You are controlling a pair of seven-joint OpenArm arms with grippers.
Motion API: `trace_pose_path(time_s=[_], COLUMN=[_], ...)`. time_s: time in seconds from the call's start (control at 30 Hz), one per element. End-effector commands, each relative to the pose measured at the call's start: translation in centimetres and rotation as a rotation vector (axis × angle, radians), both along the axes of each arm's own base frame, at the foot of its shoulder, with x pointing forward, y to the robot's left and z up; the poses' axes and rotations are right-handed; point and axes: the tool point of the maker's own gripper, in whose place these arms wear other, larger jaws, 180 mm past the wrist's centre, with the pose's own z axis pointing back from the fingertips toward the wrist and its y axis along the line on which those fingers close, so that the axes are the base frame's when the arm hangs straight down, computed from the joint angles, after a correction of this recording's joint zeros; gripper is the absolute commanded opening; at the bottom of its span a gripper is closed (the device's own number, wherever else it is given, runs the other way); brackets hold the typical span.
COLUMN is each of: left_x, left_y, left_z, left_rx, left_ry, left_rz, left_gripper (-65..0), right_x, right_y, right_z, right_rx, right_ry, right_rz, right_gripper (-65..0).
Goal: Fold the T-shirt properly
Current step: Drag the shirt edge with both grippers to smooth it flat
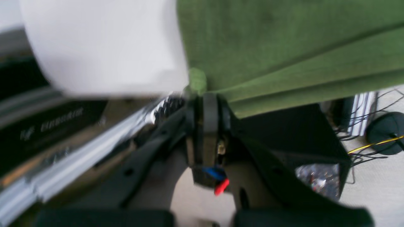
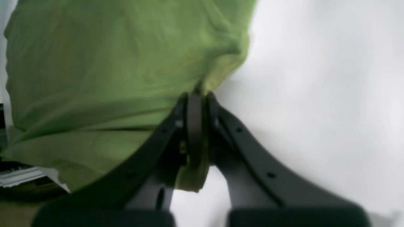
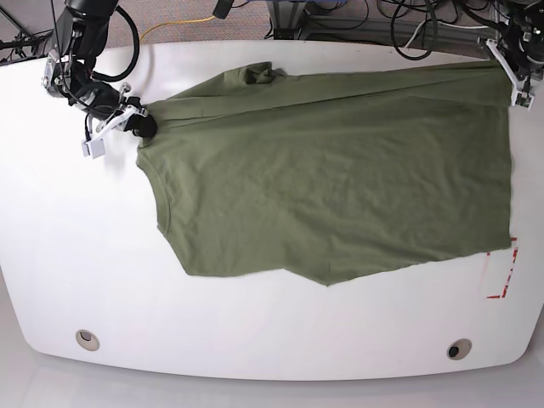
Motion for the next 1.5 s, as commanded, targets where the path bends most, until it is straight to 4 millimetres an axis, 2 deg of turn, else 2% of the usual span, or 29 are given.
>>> trace_pose_path(time_s=[0.0, 0.2, 0.37, 0.43, 0.47, 0.57, 0.63, 0.7, 0.73, 0.9, 1.23, 1.47], left_x=[-0.5, -1.3, -0.4, -0.1, 0.1, 0.1, -0.1, 0.0, 0.0, 0.1, 0.2, 0.3], left_y=[1.2, 1.6, 0.9, 0.5, 0.3, 0.3, 0.3, 0.2, 0.2, 0.1, 0.1, 0.1], left_z=[1.1, 0.9, 0.4, 0.1, 0.0, 0.1, 0.0, 0.0, 0.0, 0.0, 0.0, 0.0], left_rx=[0.054, 0.057, 0.031, 0.019, 0.013, 0.014, 0.014, 0.012, 0.012, 0.009, 0.008, 0.009], left_ry=[0.012, 0.025, 0.011, -0.004, -0.009, -0.010, -0.005, -0.008, -0.008, -0.012, -0.014, -0.016], left_rz=[0.010, 0.025, 0.019, 0.032, 0.036, 0.035, 0.035, 0.036, 0.036, 0.035, 0.036, 0.033], left_gripper=[-65.0, -65.0, -65.0, -65.0, -65.0, -65.0, -65.0, -65.0, -65.0, -65.0, -65.0, -65.0], right_x=[0.6, 0.3, 0.4, 0.4, 0.5, 1.0, 1.2, 0.7, 0.4, -1.0, -6.0, -5.6], right_y=[-1.1, -0.5, -0.4, -0.4, -0.3, 0.0, 0.2, 0.4, 0.3, 0.1, 1.1, 3.5], right_z=[0.6, 0.0, 0.2, 0.2, 0.4, 1.9, 2.7, 2.8, 2.9, 3.1, 2.3, 3.2], right_rx=[-0.048, -0.054, -0.055, -0.054, -0.048, -0.015, 0.018, 0.051, 0.066, 0.130, 0.270, 0.279], right_ry=[-0.024, -0.007, -0.014, -0.015, -0.021, -0.071, -0.096, -0.099, -0.101, -0.098, -0.025, -0.041], right_rz=[0.002, 0.005, 0.008, 0.009, 0.009, 0.002, -0.002, -0.013, -0.026, -0.068, -0.118, -0.044], right_gripper=[-65.0, -65.0, -65.0, -62.9, -59.3, -42.5, -27.7, -18.2, -15.9, -17.9, -19.0, -19.2])
